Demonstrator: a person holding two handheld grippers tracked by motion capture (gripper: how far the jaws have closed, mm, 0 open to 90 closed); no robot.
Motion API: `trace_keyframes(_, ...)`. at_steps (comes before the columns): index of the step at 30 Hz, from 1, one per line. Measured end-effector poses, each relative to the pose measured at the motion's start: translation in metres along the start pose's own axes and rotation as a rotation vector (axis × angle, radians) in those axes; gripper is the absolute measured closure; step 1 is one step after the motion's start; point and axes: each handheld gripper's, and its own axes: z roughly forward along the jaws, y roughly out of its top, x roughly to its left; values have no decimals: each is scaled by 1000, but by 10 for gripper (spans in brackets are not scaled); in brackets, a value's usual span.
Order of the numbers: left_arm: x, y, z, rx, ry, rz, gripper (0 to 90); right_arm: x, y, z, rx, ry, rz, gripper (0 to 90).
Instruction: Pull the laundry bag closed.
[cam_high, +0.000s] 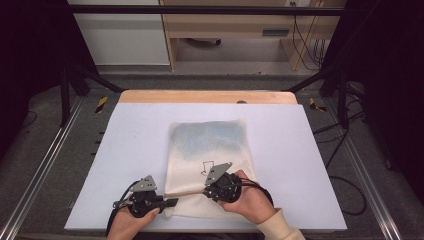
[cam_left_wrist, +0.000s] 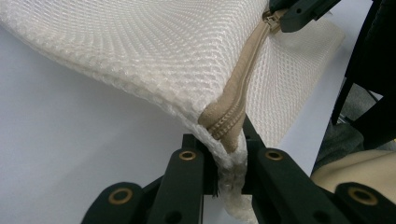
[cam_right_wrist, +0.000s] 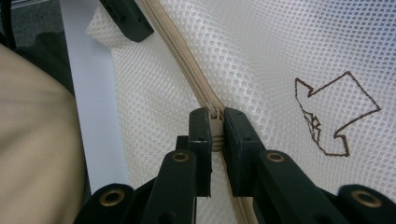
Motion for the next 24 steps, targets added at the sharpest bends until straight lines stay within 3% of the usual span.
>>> trace_keyframes(24, 1, 0, -1, -2, 3, 1, 838, -3, -16, -10, -10, -20, 29, 820)
